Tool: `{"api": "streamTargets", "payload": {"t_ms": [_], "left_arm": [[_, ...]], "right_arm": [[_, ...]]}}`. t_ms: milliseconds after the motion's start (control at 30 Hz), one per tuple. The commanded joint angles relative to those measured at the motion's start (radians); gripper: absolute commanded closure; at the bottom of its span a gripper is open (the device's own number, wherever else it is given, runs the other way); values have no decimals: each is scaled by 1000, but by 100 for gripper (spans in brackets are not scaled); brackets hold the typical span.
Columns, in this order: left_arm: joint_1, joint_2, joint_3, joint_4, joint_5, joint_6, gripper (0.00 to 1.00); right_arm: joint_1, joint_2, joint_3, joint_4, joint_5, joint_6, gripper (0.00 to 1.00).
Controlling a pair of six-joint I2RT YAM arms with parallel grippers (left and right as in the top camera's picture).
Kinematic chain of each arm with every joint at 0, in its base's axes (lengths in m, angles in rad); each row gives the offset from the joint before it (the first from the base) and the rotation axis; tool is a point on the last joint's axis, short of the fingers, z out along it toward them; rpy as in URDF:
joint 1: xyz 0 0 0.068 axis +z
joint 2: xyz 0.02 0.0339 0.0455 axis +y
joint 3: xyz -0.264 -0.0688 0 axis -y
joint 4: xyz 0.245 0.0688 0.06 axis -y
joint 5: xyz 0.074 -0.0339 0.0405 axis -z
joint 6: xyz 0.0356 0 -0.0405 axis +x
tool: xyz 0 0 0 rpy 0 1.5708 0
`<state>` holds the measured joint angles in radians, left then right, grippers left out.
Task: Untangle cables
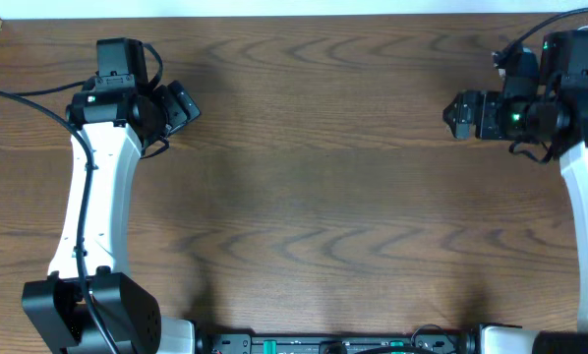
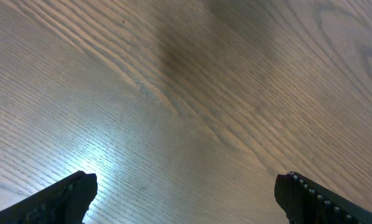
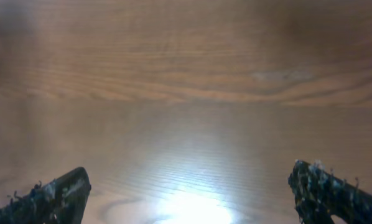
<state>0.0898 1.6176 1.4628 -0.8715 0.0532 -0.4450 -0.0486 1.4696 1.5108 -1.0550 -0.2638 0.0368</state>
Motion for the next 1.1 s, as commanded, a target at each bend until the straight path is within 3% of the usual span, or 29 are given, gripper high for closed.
{"api": "streamTargets", "payload": {"t_ms": [0, 500, 700, 1067], "left_arm": [[3, -15, -4, -3, -2, -2, 4], [3, -15, -4, -3, -2, -2, 4], [3, -15, -4, -3, -2, -2, 4], [3, -15, -4, -3, -2, -2, 4]], "right_arm": [[12, -140, -104, 90, 109, -9, 1], [11, -898, -1045, 970, 156, -16, 1], [11, -1185, -1307, 1092, 158, -42, 1], [97, -1403, -1503, 1166, 253, -96, 1]]}}
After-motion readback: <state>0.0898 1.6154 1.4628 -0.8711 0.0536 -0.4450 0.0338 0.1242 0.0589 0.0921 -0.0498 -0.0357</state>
